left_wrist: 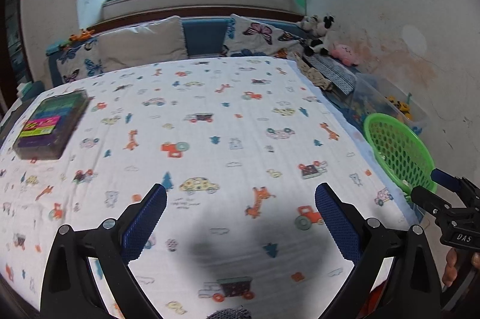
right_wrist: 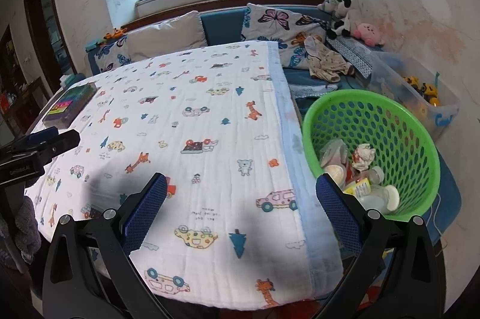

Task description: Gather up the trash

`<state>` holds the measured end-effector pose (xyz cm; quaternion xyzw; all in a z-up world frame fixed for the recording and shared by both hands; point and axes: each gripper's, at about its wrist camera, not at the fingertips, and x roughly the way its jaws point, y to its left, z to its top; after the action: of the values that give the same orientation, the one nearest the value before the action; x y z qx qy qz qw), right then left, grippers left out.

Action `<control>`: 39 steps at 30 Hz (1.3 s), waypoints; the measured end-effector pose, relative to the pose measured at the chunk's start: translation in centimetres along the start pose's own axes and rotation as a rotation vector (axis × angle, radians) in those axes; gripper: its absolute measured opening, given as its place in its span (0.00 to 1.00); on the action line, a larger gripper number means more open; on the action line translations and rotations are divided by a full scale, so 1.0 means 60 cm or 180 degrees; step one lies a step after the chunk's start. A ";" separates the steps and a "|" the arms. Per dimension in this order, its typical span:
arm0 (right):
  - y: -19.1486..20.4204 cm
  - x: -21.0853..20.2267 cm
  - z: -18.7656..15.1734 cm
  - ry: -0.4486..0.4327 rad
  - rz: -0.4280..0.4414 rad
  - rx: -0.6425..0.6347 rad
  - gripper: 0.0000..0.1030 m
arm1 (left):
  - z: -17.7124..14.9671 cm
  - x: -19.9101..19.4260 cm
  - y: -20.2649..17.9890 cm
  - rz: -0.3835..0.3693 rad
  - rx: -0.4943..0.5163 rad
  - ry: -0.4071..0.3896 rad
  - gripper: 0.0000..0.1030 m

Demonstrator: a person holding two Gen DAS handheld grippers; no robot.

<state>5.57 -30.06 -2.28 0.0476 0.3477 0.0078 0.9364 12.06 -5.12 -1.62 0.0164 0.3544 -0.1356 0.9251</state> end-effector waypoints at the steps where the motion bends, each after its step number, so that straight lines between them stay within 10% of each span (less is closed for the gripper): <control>1: 0.003 0.001 0.000 0.0004 0.0020 0.0004 0.96 | -0.002 -0.003 0.004 0.0041 -0.0008 -0.0020 0.93; 39: 0.057 0.018 -0.007 0.0028 0.0080 -0.0149 0.96 | -0.042 -0.034 0.048 0.0331 -0.0133 -0.0034 0.93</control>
<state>6.20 -26.59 -2.97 0.0300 0.3509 0.0280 0.9355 9.72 -1.55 -2.33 0.0147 0.3509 -0.0800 0.9329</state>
